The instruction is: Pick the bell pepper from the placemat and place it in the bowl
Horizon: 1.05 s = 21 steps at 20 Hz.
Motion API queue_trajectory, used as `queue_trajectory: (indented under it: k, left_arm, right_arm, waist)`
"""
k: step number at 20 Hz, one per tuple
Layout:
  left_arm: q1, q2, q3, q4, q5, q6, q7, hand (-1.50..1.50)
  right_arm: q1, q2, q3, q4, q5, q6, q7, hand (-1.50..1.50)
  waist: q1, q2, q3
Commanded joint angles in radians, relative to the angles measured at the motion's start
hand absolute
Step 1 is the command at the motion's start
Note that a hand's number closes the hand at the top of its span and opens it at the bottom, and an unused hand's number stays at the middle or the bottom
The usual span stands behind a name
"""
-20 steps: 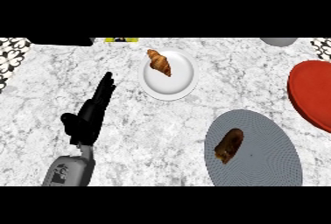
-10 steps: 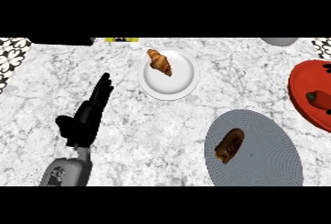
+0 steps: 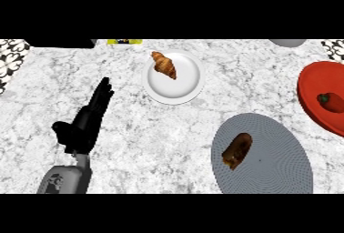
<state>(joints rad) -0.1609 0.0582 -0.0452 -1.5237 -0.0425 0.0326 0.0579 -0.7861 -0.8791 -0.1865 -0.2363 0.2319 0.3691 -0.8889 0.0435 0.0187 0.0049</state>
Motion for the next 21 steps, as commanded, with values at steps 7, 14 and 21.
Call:
queue_trajectory:
  k: [7,14,21]
  left_arm:
    - [-0.033,-0.025,-0.012,-0.007,-0.020,0.034,0.036,0.00]
    - [0.006,-0.029,-0.013,0.003,-0.010,0.023,0.007,0.00]
    - [-0.007,-0.001,0.014,-0.020,-0.007,0.022,0.024,0.00]
  right_arm:
    - [0.003,-0.097,-0.067,0.081,-0.099,0.363,0.008,-1.50]
    - [0.053,-0.122,-0.071,0.036,-0.139,0.491,0.014,-1.50]
    - [0.143,-0.126,-0.051,-0.027,-0.153,0.497,-0.013,-1.50]
  waist:
    - [-0.005,0.003,0.004]
    - [-0.015,0.001,0.005]
    - [-0.022,0.001,0.009]
